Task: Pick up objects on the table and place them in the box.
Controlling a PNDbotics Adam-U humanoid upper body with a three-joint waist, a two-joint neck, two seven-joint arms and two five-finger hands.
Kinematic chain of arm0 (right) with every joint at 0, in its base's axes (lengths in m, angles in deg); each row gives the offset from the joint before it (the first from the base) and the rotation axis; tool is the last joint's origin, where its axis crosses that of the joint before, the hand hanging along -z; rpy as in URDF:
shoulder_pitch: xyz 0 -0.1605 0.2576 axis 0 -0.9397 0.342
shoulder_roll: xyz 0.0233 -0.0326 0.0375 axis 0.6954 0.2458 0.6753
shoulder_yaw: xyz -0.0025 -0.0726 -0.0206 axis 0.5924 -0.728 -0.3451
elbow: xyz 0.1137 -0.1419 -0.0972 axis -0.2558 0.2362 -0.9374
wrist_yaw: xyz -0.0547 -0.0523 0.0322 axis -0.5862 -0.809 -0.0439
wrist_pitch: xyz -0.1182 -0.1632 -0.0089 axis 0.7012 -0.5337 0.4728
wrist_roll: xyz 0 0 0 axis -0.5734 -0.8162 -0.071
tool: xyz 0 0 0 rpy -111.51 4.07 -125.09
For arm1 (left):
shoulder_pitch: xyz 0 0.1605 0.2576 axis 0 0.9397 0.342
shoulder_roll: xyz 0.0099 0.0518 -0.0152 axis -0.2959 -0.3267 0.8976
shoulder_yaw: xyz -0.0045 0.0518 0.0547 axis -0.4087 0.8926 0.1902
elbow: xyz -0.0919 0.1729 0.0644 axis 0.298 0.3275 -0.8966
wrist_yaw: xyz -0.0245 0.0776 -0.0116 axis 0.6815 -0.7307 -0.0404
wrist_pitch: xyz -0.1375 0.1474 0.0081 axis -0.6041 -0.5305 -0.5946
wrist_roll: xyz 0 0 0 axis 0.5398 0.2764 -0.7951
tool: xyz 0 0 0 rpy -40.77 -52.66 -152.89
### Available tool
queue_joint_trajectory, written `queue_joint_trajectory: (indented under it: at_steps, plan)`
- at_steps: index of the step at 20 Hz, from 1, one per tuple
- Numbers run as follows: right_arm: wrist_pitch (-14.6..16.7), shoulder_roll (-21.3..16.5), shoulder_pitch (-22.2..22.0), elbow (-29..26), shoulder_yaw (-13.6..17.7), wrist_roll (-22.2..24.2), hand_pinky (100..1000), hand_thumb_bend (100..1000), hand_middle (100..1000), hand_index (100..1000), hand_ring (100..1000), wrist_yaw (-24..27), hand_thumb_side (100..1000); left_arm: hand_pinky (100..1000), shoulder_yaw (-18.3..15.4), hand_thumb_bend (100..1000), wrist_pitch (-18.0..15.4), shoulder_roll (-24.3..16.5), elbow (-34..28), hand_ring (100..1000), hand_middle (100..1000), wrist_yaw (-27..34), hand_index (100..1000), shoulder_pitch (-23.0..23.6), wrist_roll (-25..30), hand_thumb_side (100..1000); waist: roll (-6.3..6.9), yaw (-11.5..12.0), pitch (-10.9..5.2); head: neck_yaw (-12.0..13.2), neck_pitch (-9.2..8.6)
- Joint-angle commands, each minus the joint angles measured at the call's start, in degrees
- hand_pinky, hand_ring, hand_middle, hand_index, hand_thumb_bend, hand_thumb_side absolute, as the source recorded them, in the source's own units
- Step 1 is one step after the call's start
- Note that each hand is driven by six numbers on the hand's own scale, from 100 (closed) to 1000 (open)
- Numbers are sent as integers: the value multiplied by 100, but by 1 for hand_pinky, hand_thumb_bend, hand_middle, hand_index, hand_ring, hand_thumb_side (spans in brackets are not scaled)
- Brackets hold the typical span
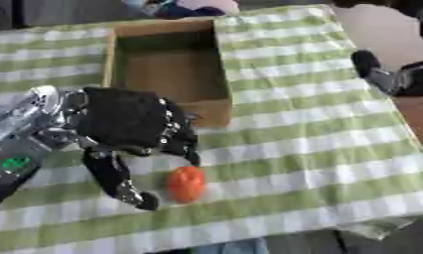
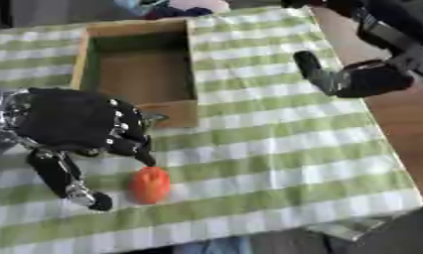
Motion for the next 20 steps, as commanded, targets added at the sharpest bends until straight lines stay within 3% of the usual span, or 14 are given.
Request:
queue_joint_trajectory:
  at_steps: [1, 13, 20]
  plan:
    - [12, -90, 73, -37, 56, -10, 777, 100, 799, 956, 795, 35, 585, 703, -22, 509, -1797, -231, -168, 668, 628, -80, 805, 0, 1842, 541, -9, 1, -79, -39, -58]
    - [23, -84, 78, -29, 56, -7, 777, 100, 799, 956, 795, 38, 589, 698, 60, 444, -1797, -294, -201, 659, 620, -230, 813, 192, 1766, 437, -22, -1, -69, -85, -86]
    - [33, -79, 86, -26, 52, 1, 777, 100, 799, 956, 795, 43, 586, 693, 153, 444, -1797, -252, -123, 648, 613, -284, 809, 309, 1933, 468, -5, -18, -61, -108, -101]
